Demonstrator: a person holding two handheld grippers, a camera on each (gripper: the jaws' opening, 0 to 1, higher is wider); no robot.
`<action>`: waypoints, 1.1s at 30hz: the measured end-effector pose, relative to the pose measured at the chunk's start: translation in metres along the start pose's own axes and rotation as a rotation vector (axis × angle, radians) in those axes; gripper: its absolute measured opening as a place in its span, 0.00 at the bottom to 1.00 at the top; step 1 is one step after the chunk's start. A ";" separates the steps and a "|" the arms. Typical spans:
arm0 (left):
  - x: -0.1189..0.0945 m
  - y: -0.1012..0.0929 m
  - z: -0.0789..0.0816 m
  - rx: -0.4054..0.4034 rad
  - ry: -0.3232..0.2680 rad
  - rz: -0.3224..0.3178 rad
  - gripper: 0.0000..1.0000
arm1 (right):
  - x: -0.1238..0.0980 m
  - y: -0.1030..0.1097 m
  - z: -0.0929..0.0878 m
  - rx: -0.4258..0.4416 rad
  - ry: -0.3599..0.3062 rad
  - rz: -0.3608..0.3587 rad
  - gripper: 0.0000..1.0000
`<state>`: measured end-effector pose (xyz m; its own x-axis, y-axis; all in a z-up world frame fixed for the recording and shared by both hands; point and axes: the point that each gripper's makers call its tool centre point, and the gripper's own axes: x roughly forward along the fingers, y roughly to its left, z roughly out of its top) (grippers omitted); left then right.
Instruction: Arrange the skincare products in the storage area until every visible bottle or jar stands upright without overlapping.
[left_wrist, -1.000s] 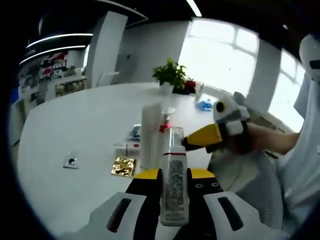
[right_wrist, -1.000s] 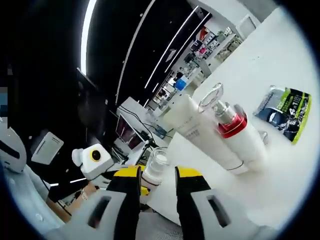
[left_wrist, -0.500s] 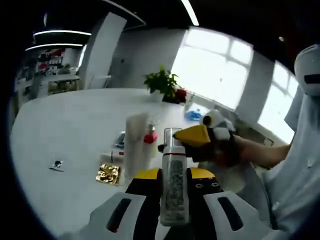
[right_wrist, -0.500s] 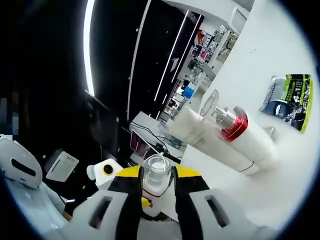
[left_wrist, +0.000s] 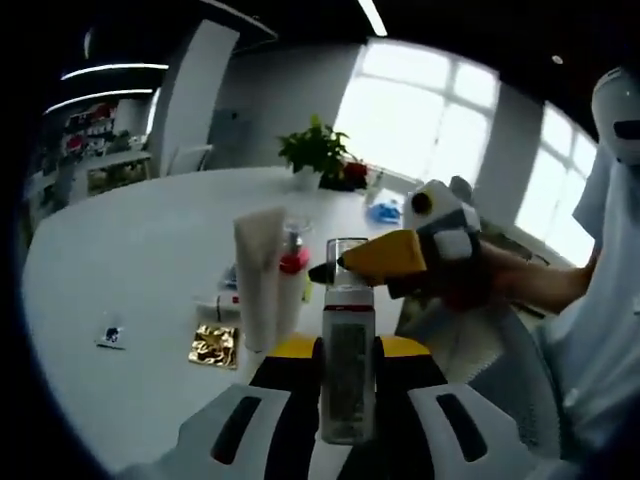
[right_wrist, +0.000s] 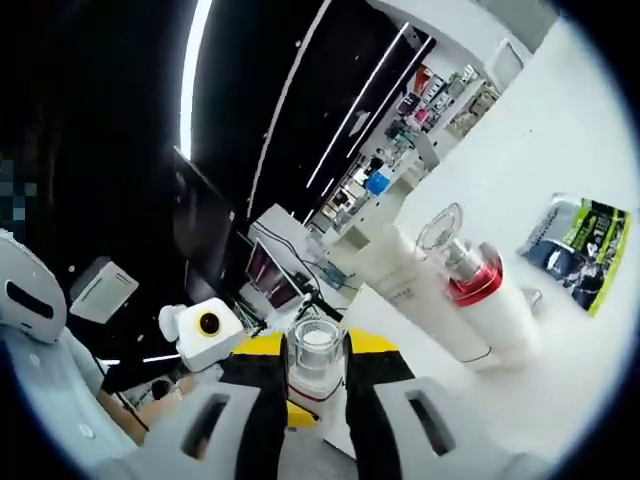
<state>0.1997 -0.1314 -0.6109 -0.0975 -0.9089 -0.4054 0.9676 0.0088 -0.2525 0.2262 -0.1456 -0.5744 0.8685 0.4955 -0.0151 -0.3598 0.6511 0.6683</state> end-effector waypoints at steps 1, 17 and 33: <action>0.001 0.000 -0.001 0.013 0.009 0.002 0.17 | 0.000 0.000 0.000 -0.017 0.009 -0.005 0.20; 0.028 0.009 -0.021 0.173 0.131 0.053 0.22 | -0.003 -0.015 -0.008 -0.381 0.155 -0.142 0.20; 0.053 0.016 -0.041 0.171 0.211 0.041 0.16 | -0.007 -0.032 -0.018 -0.532 0.235 -0.199 0.20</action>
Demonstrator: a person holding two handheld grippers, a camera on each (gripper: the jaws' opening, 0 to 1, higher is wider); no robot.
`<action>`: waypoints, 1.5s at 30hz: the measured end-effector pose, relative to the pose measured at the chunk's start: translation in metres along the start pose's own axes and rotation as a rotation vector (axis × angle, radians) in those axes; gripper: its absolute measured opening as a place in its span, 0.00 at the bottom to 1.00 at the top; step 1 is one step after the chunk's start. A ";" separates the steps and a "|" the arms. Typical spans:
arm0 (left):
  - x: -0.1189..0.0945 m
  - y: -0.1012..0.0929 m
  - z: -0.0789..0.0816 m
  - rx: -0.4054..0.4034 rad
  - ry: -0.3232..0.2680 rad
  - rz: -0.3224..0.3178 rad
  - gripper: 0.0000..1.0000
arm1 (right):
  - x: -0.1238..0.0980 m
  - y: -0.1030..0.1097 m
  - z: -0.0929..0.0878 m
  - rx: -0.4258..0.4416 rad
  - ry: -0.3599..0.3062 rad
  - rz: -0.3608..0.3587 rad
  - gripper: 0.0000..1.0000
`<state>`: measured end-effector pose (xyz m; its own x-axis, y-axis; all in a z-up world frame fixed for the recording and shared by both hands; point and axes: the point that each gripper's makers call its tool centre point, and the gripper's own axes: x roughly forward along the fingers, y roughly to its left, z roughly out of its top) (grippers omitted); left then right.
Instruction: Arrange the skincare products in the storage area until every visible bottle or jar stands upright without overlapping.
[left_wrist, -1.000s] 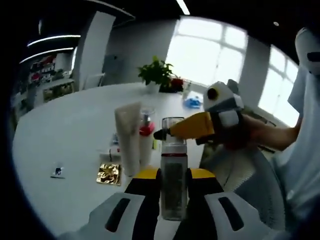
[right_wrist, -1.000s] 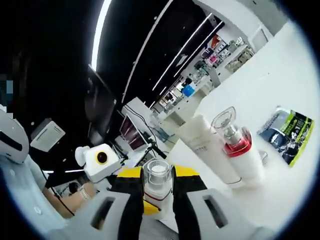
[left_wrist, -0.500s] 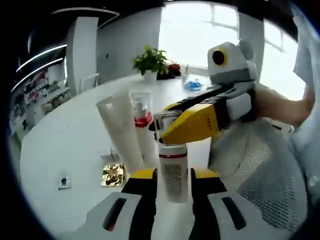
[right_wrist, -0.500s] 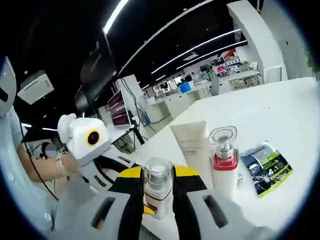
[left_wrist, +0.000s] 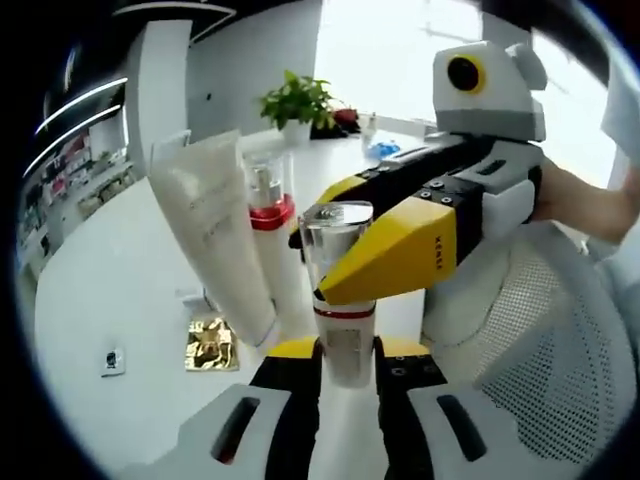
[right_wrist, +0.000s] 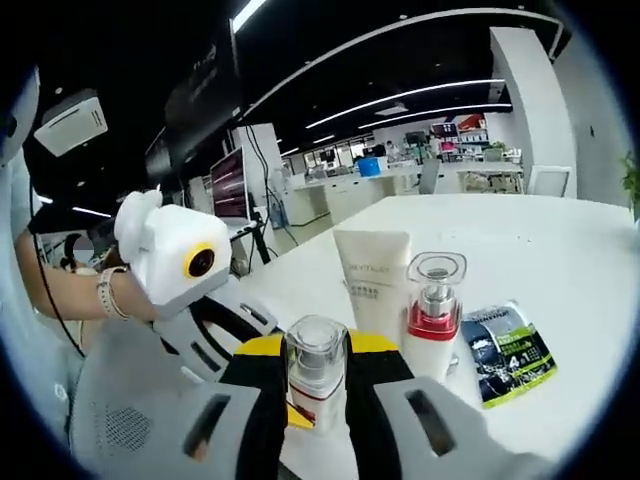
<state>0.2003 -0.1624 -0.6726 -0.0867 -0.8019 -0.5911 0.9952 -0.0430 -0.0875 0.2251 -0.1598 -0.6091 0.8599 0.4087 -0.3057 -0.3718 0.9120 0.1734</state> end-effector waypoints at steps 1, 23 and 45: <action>0.002 0.001 -0.001 -0.001 0.000 0.000 0.16 | 0.000 -0.002 -0.002 -0.009 0.008 -0.005 0.20; 0.038 0.008 -0.017 0.018 0.020 -0.002 0.16 | 0.004 -0.020 -0.031 -0.094 0.142 -0.072 0.22; 0.044 0.015 -0.019 0.057 0.035 -0.014 0.16 | -0.021 -0.019 -0.050 -0.067 0.241 -0.033 0.26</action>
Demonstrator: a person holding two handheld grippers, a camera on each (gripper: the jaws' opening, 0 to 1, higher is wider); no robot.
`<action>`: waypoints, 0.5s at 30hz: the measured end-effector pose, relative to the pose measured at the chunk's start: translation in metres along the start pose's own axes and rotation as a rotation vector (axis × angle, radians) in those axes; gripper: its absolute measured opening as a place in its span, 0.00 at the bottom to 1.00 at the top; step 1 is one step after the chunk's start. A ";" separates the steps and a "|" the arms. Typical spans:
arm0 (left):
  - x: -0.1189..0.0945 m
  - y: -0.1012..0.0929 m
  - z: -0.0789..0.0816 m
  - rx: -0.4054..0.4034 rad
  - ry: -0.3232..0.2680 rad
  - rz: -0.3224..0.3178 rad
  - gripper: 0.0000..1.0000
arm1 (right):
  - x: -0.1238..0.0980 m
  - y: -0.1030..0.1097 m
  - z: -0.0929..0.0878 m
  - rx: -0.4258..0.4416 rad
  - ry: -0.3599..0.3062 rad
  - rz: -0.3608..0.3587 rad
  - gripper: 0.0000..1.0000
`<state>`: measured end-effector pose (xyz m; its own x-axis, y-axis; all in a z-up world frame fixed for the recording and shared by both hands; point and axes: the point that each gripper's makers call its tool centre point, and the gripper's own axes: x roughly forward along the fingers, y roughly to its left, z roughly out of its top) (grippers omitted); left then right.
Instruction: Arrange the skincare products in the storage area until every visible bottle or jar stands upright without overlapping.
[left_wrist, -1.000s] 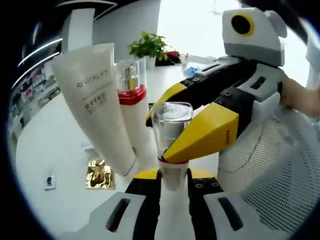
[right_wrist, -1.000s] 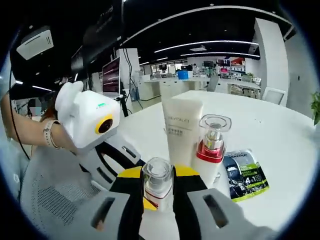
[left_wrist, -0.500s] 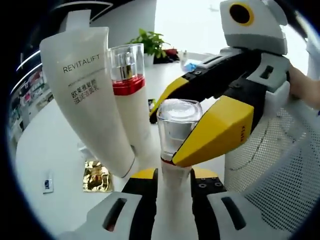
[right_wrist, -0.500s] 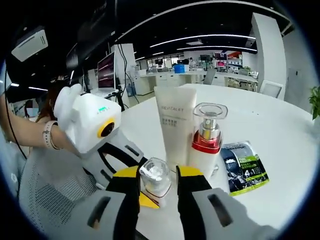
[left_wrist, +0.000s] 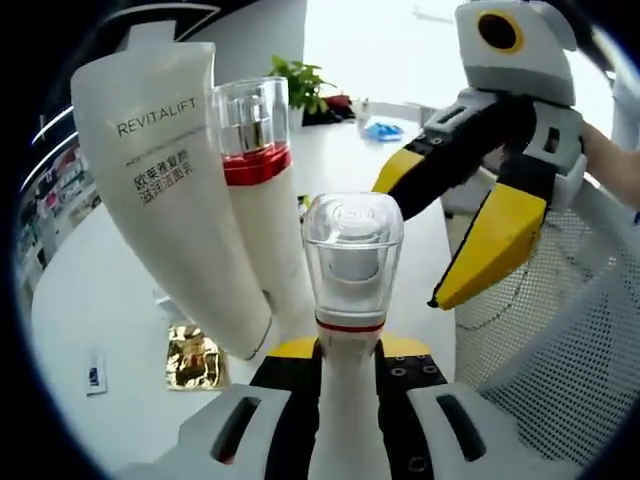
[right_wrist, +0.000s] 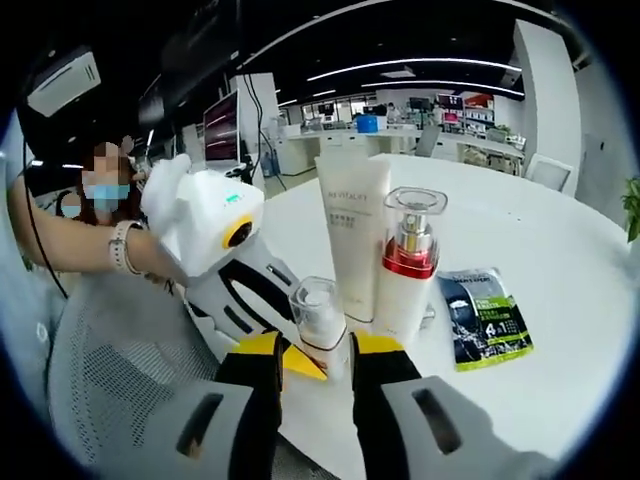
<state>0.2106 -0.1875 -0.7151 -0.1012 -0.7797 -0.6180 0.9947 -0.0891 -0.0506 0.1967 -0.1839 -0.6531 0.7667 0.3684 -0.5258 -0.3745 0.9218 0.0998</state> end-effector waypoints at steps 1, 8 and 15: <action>0.001 0.000 0.001 0.006 0.001 -0.007 0.17 | 0.000 -0.001 -0.004 0.000 0.015 -0.002 0.26; 0.001 0.004 0.000 0.017 0.009 0.000 0.25 | -0.001 -0.005 -0.010 0.002 0.045 -0.006 0.26; -0.010 0.006 -0.010 -0.027 0.042 0.032 0.23 | 0.001 -0.012 -0.018 -0.032 0.098 -0.007 0.26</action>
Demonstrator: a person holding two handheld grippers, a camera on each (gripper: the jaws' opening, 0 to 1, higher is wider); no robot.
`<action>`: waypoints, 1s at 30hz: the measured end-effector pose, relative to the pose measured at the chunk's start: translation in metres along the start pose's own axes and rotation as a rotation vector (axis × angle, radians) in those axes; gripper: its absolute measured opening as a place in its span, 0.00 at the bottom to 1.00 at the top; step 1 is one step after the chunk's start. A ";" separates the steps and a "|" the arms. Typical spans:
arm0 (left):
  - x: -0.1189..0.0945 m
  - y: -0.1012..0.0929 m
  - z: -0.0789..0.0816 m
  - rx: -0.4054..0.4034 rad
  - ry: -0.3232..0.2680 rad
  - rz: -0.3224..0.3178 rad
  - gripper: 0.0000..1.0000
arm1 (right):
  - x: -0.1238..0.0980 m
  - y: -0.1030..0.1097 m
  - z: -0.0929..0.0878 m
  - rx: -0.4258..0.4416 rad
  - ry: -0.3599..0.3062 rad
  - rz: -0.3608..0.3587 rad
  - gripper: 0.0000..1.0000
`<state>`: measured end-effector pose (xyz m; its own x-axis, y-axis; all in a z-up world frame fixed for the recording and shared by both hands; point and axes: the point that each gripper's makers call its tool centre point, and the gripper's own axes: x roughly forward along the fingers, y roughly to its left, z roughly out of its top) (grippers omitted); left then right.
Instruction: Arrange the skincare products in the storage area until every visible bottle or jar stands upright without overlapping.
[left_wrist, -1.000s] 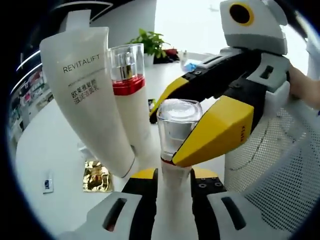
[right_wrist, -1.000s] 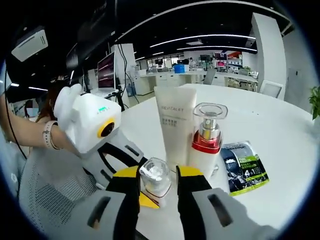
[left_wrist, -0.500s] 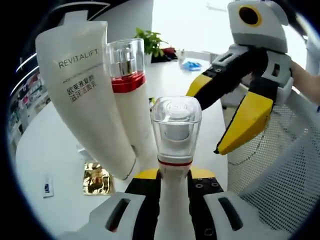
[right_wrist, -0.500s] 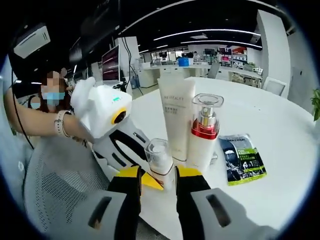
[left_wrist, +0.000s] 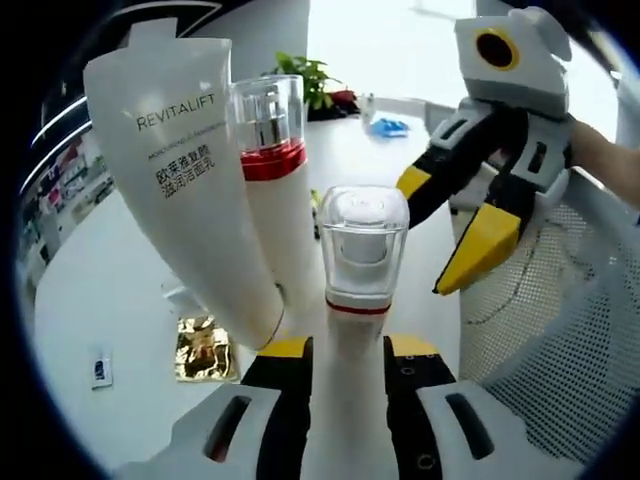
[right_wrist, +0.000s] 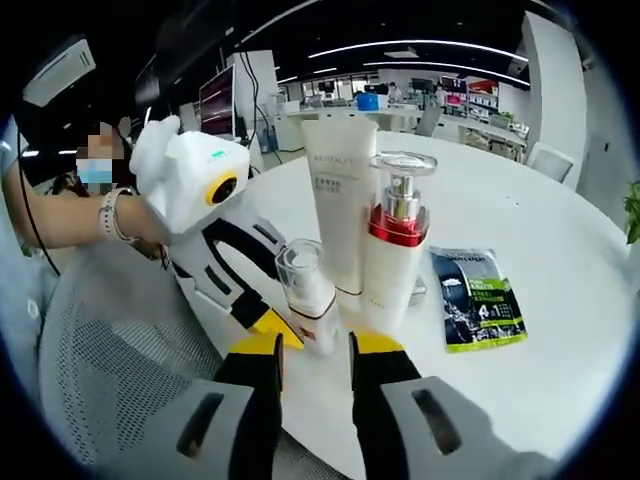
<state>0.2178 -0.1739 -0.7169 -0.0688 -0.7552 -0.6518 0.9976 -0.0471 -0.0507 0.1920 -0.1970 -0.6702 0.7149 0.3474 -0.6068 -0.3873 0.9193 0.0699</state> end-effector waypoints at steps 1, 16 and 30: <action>-0.001 -0.001 -0.002 -0.003 0.004 0.001 0.23 | 0.002 -0.001 -0.001 -0.003 0.009 0.003 0.26; -0.003 -0.012 0.004 -0.061 0.008 -0.001 0.14 | 0.021 -0.002 -0.010 -0.059 0.096 0.054 0.18; 0.004 -0.004 0.011 -0.076 0.008 0.030 0.10 | 0.027 -0.008 -0.010 -0.071 0.117 0.052 0.14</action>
<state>0.2139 -0.1834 -0.7111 -0.0395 -0.7502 -0.6601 0.9957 0.0256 -0.0886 0.2086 -0.1964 -0.6951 0.6217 0.3668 -0.6920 -0.4651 0.8838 0.0506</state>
